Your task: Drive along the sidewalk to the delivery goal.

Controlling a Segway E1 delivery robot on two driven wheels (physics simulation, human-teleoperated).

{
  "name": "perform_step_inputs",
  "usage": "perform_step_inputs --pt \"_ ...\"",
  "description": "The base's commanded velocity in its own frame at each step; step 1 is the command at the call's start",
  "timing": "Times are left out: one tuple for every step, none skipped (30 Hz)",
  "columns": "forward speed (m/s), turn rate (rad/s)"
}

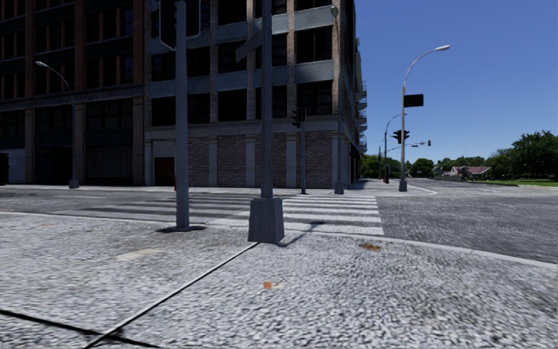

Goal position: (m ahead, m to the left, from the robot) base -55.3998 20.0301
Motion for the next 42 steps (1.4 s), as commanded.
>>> perform_step_inputs --pt "1.49 0.51" --pt "1.49 0.51" --pt "1.52 0.68" --pt "1.52 0.7" --pt "1.52 0.75" --pt "1.52 0.75" --pt "1.52 0.78" --pt "1.52 0.8" --pt "1.52 0.81" --pt "1.52 0.81" --pt "1.52 0.88" --pt "1.52 0.92" --pt "1.52 0.92" --pt "1.52 0.92" --pt "1.52 0.92" --pt "1.52 0.92" --pt "1.52 0.92" --pt "1.52 0.92" --pt "1.52 0.93" --pt "1.52 0.93" --pt "1.52 0.93" --pt "1.52 0.93" --pt "1.52 0.93" --pt "1.52 0.93" --pt "1.52 0.93" --pt "1.52 0.93" --pt "1.52 0.93" --pt "1.52 0.94" --pt "1.52 0.94" --pt "1.52 0.94" --pt "1.52 0.94" --pt "1.52 0.94" --pt "1.52 0.94" --pt "1.52 0.94" --pt "1.52 0.96" --pt "1.52 0.97" --pt "1.52 0.98" --pt "1.52 0.98" --pt "1.52 1.01" --pt "1.52 1.03" --pt "1.52 1.04" --pt "1.52 1.04"
